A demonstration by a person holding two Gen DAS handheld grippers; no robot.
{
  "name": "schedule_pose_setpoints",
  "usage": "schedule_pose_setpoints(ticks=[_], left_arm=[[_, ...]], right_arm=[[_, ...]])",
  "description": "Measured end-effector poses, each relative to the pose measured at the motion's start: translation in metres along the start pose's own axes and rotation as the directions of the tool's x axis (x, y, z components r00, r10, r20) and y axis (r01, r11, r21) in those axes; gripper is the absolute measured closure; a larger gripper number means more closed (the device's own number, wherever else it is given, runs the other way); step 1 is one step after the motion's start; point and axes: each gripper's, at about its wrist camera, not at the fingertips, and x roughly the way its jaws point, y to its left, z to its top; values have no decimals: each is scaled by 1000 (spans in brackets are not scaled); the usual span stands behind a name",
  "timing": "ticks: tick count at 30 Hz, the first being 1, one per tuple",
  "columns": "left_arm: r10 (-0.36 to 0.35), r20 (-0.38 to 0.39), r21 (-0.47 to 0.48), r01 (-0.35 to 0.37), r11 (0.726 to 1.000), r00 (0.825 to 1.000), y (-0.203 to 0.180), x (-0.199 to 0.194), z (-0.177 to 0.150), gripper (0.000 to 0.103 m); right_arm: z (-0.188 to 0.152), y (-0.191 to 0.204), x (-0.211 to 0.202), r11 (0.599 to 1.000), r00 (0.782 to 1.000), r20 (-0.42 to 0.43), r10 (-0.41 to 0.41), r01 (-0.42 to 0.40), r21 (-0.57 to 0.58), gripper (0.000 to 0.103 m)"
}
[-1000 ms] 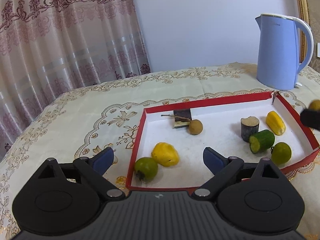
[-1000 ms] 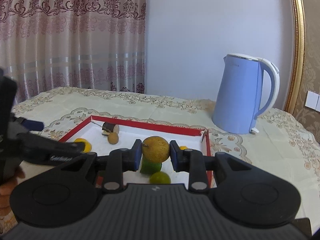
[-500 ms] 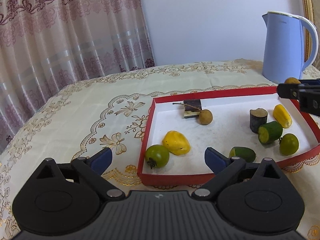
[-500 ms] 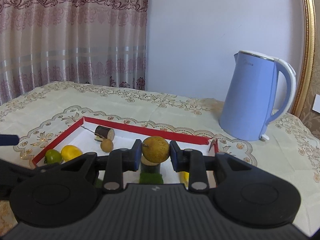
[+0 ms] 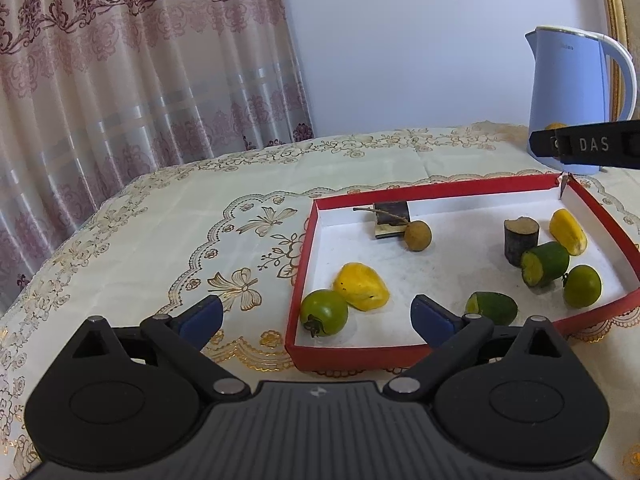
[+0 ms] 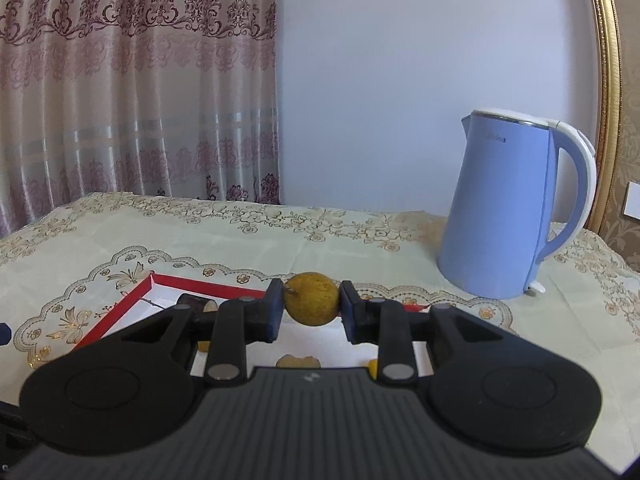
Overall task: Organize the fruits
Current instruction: 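Carry the brown round fruit over the tray with the right tool, then lower the brown round fruit into the tray and open the right tool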
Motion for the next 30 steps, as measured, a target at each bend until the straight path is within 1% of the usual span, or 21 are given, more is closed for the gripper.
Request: schedule_pose_setpoints(ticks=[7,13,23,30], left_arm=[[4,-12,-13,-4,1000,1000,3,1,0,2],[-16,-9,-17,16,1000,1000,5,-4,-3,2],[-13,-21,-15,13,1000,1000,5,-5,-5,2],[-14,-33,-20,14,1000,999,5,-3,-7,2]], right_arm=[[1,-3,3,1000,1000,-7,-9,8,-14,75],[3,-5,14,1000,1000,-28,-12,11,-23,75],[-3,7,35,999,996,-83,12,-16,-51,75],[-11,18,49,997,990,-134,32,-42,-72,75]])
